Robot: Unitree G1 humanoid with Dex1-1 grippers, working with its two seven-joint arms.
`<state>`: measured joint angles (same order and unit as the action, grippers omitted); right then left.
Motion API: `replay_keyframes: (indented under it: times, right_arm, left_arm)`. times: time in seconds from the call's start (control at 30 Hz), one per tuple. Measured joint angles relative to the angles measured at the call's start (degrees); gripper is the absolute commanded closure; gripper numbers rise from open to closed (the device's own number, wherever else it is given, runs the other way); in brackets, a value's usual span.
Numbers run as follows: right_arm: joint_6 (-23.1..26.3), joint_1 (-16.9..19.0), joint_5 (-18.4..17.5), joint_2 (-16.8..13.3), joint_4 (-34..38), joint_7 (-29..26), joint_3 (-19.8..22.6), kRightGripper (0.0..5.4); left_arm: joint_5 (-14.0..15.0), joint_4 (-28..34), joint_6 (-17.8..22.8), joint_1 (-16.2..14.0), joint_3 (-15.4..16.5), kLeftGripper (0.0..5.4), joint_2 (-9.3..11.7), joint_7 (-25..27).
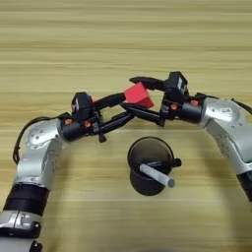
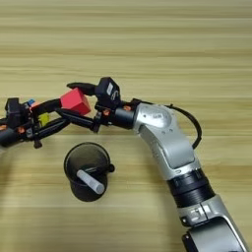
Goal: Move the objects on the table
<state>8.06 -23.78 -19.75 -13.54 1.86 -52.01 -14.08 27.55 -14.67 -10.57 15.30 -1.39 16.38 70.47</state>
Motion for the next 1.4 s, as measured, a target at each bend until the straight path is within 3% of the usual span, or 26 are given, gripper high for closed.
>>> replay_keyframes:
  times: [0.67, 0.7, 1.4]
  right_arm:
    - [0.07, -0.01, -0.05, 0.01, 0.00, 0.02, 0.08, 2.14]
    - [0.08, -0.02, -0.05, 0.01, 0.00, 0.02, 0.09, 2.14]
    - [0.16, -0.54, 0.17, -0.11, -2.02, 1.62, 1.49, 2.27]
  left_arm:
    - [-0.02, -0.03, -0.01, 0.00, 0.02, 3.25, -0.06, -0.05]
    - [-0.02, -0.04, -0.01, 0.01, 0.03, 2.88, -0.07, -0.07]
    - [-0.37, -1.28, -1.64, 0.75, 0.56, 0.64, -1.18, -1.67]
